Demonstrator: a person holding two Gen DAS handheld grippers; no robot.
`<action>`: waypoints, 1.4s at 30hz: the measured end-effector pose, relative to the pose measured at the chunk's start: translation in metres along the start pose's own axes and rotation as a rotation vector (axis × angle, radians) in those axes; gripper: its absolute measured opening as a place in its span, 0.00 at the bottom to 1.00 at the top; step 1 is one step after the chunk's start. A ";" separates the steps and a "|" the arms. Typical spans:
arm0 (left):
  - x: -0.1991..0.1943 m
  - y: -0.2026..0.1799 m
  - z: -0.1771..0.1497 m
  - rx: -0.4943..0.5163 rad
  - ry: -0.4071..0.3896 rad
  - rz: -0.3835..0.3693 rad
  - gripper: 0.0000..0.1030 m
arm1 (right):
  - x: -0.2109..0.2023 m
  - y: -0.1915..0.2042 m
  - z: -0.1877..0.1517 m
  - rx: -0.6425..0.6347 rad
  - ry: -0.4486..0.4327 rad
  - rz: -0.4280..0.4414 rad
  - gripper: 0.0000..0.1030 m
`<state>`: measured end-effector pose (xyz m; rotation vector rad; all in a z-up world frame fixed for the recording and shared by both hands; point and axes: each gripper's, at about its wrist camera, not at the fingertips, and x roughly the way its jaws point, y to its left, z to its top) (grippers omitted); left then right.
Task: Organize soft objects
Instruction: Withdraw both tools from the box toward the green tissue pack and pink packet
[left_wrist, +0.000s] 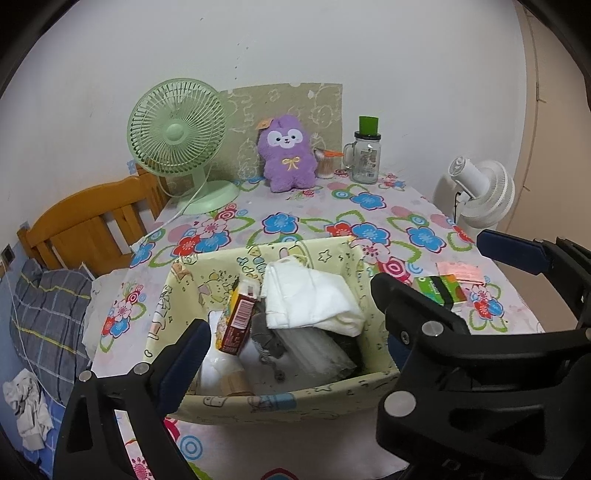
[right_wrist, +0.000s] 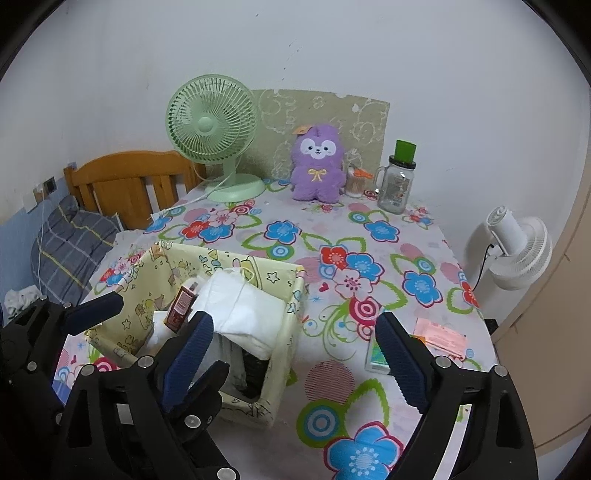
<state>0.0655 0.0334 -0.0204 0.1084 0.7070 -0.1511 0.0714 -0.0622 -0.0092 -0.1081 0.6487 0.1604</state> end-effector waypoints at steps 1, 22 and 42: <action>-0.001 -0.002 0.000 0.000 -0.002 -0.002 0.95 | -0.002 -0.002 0.000 0.000 -0.004 -0.002 0.89; -0.010 -0.040 0.010 0.004 -0.016 -0.030 0.96 | -0.025 -0.039 -0.005 0.027 -0.040 -0.011 0.91; -0.005 -0.076 0.020 -0.020 -0.014 -0.036 0.96 | -0.035 -0.083 -0.010 0.051 -0.053 -0.013 0.91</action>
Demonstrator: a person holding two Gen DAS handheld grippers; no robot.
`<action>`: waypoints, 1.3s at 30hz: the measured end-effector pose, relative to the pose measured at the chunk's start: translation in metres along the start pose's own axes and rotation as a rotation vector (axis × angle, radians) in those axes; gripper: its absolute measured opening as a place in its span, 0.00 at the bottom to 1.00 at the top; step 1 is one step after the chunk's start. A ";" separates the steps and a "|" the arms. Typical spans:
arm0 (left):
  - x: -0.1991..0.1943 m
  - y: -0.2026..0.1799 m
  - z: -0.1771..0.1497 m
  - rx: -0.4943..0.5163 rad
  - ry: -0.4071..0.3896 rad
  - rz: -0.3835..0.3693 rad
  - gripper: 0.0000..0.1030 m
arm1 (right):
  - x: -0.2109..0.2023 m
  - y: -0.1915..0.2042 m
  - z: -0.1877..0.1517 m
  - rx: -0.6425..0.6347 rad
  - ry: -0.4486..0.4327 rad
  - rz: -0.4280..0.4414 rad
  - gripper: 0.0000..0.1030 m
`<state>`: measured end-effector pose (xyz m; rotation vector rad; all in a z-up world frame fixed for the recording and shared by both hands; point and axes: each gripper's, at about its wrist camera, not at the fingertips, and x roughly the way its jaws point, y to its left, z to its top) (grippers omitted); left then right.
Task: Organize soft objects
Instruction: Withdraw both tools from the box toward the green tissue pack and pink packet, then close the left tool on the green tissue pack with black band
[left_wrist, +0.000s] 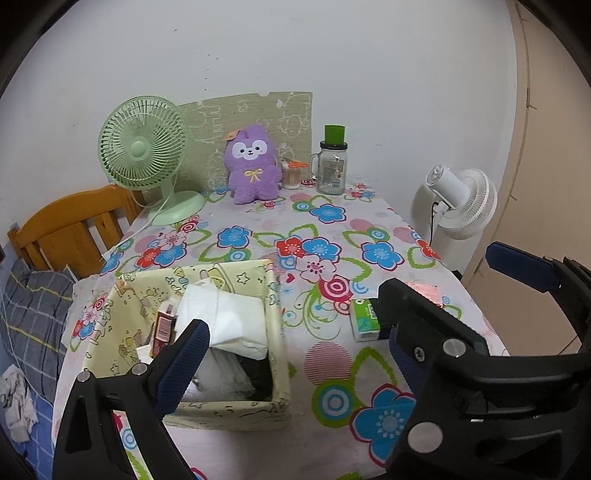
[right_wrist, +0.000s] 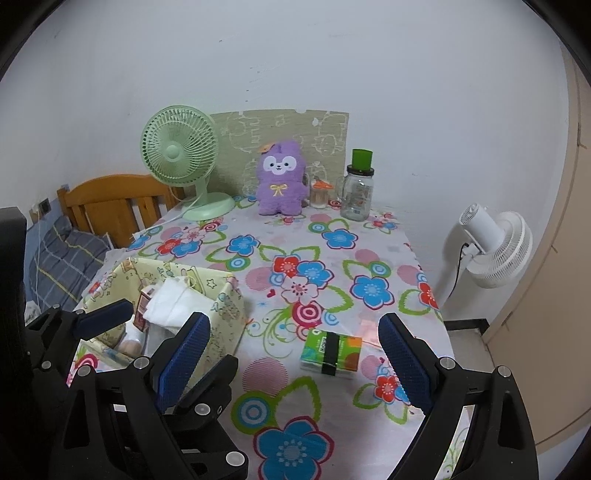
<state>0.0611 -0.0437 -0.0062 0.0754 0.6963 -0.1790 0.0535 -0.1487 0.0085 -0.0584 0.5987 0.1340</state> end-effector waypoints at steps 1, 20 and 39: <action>0.001 -0.003 0.001 0.001 0.001 0.000 0.96 | 0.000 -0.002 -0.001 0.002 0.000 0.000 0.91; 0.023 -0.041 0.002 0.018 0.011 -0.022 0.96 | 0.012 -0.048 -0.014 0.050 0.013 -0.015 0.91; 0.064 -0.076 -0.004 0.042 0.086 -0.071 0.96 | 0.037 -0.090 -0.035 0.118 0.057 -0.009 0.91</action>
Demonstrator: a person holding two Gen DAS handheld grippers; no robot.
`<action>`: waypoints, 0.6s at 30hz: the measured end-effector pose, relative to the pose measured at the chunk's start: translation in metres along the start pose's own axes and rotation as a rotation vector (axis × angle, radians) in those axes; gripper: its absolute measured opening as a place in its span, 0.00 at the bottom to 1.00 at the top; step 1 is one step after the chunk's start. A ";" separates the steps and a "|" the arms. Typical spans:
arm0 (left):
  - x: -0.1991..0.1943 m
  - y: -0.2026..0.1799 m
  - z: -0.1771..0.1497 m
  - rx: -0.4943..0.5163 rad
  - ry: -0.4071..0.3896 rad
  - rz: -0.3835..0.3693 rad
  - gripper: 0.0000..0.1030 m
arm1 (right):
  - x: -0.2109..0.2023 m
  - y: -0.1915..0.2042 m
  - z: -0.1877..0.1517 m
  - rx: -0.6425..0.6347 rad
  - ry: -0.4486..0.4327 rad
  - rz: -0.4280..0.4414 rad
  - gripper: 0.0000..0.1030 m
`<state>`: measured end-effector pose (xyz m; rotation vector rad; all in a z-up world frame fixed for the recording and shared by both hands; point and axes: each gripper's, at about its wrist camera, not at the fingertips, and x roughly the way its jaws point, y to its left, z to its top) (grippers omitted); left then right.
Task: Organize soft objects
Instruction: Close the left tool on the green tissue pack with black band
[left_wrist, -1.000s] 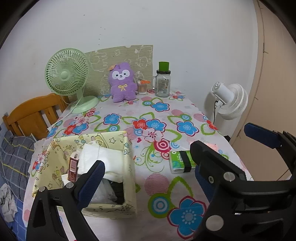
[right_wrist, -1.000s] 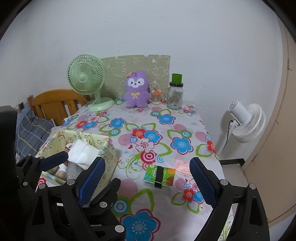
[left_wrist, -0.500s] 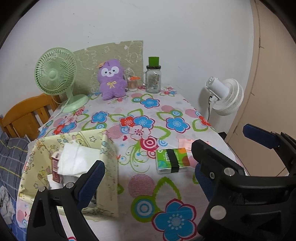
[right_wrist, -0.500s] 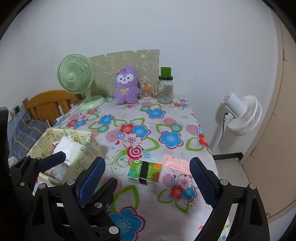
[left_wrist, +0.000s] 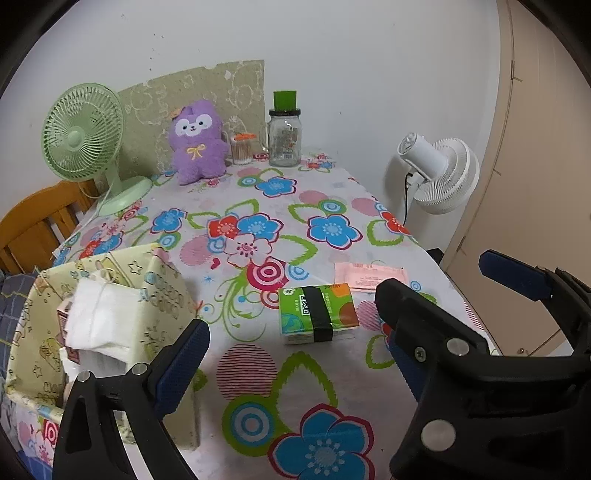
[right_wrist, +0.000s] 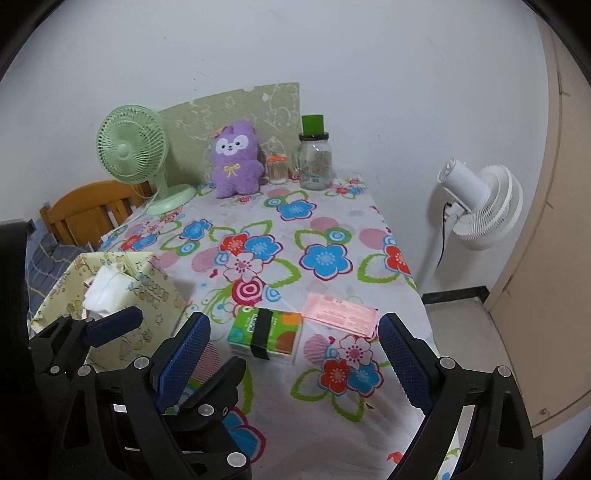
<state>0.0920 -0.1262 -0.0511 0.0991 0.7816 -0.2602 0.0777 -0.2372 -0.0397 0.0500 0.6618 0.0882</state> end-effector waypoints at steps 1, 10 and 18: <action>0.002 -0.001 0.000 0.000 0.005 -0.001 0.96 | 0.003 -0.002 -0.001 0.002 0.005 -0.001 0.91; 0.023 -0.006 0.002 0.003 0.041 -0.018 0.96 | 0.023 -0.016 -0.003 0.021 0.038 -0.010 0.91; 0.042 -0.010 0.002 0.002 0.074 -0.027 0.96 | 0.039 -0.024 -0.005 0.023 0.070 -0.030 0.91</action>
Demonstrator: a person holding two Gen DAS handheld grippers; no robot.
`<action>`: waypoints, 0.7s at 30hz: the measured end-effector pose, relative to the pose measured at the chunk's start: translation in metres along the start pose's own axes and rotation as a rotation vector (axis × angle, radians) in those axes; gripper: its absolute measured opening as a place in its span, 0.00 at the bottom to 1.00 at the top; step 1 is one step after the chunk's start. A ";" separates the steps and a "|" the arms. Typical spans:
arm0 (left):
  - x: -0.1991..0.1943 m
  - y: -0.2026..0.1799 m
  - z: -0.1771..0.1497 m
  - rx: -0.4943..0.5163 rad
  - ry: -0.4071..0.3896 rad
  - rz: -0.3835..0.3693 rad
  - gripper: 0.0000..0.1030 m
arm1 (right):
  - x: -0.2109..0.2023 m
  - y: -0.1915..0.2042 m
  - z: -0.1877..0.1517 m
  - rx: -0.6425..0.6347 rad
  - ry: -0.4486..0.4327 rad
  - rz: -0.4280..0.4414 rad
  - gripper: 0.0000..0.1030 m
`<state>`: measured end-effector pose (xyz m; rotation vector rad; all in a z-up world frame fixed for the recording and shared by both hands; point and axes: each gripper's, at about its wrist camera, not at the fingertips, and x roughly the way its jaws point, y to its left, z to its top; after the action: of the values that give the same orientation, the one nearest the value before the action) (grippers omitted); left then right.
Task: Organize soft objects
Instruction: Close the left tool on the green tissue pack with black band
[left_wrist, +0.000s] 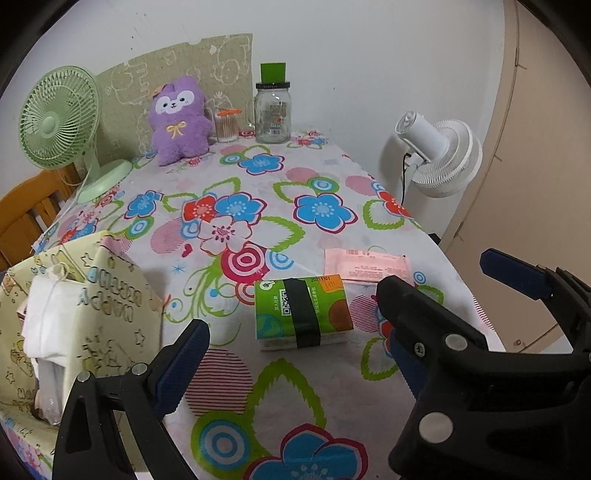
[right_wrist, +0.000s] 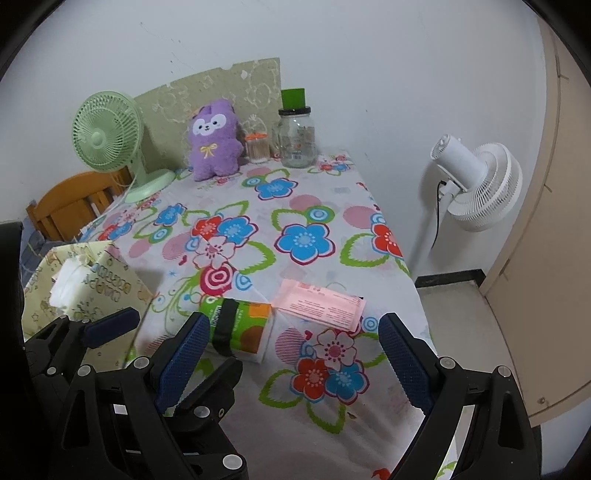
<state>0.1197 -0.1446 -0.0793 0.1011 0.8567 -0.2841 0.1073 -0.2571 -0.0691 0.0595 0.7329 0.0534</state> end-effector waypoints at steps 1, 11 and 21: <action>0.002 0.000 0.000 -0.001 0.003 0.000 0.96 | 0.003 -0.001 0.000 0.001 0.005 -0.002 0.91; 0.022 -0.009 0.003 0.010 0.031 -0.015 0.96 | 0.022 -0.011 0.000 0.016 0.037 -0.019 0.91; 0.042 -0.009 0.006 0.009 0.060 0.003 0.96 | 0.039 -0.019 0.000 0.029 0.066 -0.030 0.92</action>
<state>0.1471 -0.1634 -0.1067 0.1196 0.9149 -0.2833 0.1372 -0.2734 -0.0963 0.0752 0.8004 0.0163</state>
